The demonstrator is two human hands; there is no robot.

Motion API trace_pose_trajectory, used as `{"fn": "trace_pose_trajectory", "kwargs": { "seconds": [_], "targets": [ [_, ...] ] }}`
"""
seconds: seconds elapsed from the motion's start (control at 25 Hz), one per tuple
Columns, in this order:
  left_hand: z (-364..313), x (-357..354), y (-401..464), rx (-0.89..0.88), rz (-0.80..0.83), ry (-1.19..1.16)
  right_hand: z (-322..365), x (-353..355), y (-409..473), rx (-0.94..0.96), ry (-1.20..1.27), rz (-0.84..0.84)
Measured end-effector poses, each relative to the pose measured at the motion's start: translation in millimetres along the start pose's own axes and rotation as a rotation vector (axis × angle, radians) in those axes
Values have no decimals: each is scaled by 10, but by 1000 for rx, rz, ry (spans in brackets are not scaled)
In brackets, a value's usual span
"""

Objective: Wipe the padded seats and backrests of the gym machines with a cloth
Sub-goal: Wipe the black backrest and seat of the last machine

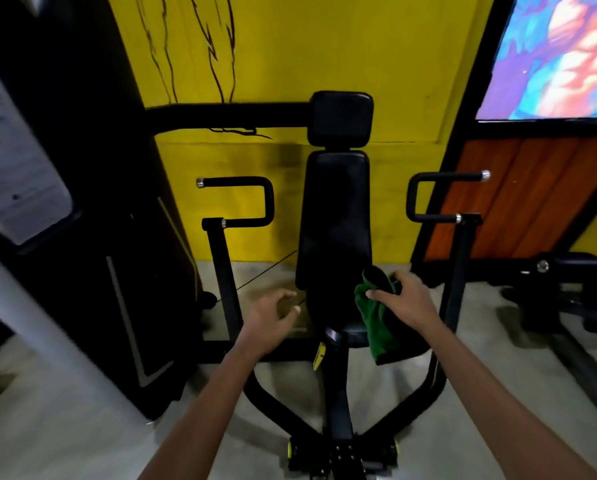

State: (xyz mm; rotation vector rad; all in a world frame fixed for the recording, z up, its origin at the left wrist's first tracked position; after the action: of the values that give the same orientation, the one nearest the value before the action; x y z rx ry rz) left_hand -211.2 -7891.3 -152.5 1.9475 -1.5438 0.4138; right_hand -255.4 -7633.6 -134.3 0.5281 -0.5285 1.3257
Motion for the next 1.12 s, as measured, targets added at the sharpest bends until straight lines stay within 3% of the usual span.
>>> {"fn": "trace_pose_trajectory", "kwargs": {
  "seconds": [0.48,0.72,1.12],
  "targets": [
    [488,-563,850,-65,216,-26,-374,-505,609,-169,7,-130],
    [983,-911,1480,17,252,-34,-459,-902,1221,-233,-42,-122],
    [1444,-2332,2426,44,428,-142,-1198,-1152,1899,-438,-193,-233]
  ]
}}
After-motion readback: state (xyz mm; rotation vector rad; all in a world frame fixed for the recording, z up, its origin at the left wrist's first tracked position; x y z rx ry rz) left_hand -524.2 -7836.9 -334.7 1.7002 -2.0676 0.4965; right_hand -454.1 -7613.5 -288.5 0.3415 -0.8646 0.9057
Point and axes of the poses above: each hand's wrist, its own y-axis towards the middle knuckle, its own x-axis out of the back of the hand, z = x × y, the point moved 5 cm from there along y, towards the middle knuckle, and after that the axes turned 9 degrees about -z, right-handed, at the moved point
